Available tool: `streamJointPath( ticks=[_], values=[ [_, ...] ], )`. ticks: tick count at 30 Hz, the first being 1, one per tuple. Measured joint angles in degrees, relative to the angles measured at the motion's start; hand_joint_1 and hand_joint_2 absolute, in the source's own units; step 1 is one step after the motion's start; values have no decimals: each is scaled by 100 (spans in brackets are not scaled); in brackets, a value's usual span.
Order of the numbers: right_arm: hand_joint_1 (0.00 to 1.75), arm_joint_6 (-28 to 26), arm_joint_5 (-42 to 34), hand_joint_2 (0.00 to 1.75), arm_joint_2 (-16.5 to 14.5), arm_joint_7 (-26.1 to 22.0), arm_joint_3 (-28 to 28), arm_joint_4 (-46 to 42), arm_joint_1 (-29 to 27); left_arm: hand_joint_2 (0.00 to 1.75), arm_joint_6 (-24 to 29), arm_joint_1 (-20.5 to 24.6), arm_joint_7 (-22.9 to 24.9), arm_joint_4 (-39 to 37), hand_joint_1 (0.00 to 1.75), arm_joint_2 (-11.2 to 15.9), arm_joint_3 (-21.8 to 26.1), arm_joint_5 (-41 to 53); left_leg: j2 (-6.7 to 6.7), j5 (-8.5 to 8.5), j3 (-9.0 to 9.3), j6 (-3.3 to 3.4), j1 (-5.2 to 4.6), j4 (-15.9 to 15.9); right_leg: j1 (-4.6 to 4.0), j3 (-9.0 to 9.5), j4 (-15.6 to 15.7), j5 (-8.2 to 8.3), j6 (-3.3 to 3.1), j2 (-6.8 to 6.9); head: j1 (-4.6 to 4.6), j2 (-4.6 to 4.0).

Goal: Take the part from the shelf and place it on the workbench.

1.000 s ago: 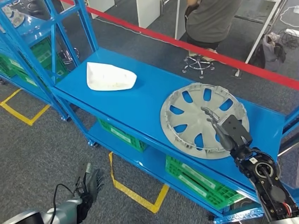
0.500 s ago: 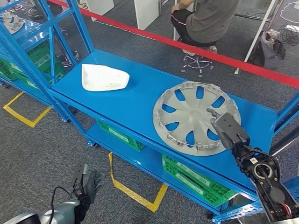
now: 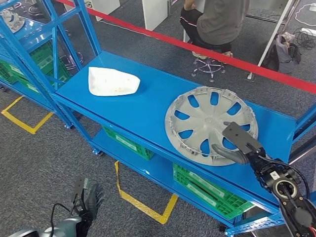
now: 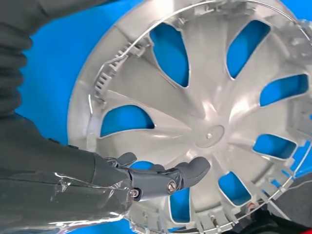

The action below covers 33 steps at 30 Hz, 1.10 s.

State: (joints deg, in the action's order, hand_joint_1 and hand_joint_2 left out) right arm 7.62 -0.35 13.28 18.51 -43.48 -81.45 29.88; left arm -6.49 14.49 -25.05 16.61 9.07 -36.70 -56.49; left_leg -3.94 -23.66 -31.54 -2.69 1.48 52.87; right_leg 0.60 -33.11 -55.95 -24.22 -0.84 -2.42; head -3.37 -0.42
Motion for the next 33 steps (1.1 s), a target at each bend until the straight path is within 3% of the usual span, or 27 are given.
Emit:
streamJointPath(
  ticks=[9, 19, 33],
  values=[
    [0, 97, 73, 175, 243, 311, -225, -405, 18, 0, -3, -19, -15, 0, 0, 2, 19, 3, 0, -3, -3, 5, 0, 7, 1, 1, 3, 3, 4, 0, -1, 0],
    [0, 587, -249, 175, 684, 1000, -731, -650, 364, 0, -3, -7, 0, 0, 0, -29, 96, 142, 0, -3, -4, 6, 0, 8, 1, 1, 3, 3, 5, 0, -1, 0],
    [0, 698, -627, 175, 804, 842, -1410, -569, 733, 0, 20, 19, 33, 0, 0, -80, 151, 198, 0, -4, -6, 7, 0, 8, 1, 1, 3, 3, 5, 1, -1, 0]
  ],
)
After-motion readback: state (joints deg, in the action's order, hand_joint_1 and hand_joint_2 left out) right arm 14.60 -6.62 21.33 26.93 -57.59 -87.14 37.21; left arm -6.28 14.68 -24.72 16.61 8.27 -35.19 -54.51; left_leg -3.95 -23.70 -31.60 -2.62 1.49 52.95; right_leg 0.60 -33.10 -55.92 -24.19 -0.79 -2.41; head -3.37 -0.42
